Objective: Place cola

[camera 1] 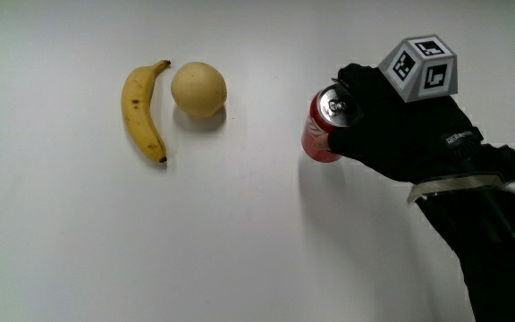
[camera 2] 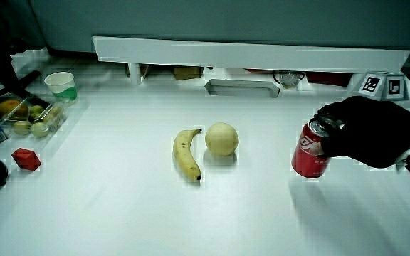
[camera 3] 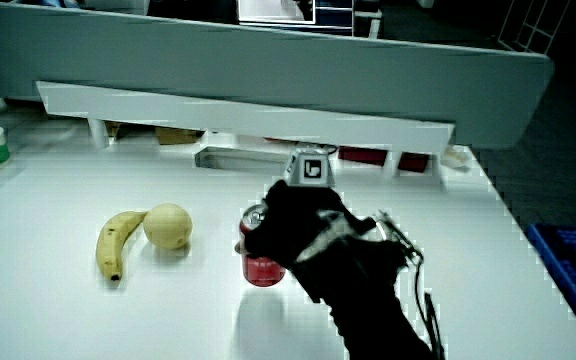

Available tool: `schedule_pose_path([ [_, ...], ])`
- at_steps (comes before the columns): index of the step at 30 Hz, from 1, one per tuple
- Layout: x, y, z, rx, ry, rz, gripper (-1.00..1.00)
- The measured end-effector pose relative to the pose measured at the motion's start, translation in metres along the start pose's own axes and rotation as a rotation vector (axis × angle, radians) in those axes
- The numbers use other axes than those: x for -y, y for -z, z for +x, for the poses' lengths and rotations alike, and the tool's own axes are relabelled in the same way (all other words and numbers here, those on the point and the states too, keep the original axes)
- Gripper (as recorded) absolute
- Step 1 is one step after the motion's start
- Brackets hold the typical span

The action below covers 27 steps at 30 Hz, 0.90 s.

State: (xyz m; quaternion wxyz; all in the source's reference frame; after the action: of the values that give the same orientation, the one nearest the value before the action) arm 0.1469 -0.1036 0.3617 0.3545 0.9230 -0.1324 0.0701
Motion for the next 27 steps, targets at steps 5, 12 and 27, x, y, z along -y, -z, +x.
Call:
schedule_pose_path([
  [5,-0.004,0.013,0.013,-0.008,0.026,-0.018,0.0],
  [12,-0.008,0.027,0.026,-0.024,0.051,-0.029,0.0],
  [27,-0.007,0.037,0.04,-0.077,0.059,-0.02,0.0],
])
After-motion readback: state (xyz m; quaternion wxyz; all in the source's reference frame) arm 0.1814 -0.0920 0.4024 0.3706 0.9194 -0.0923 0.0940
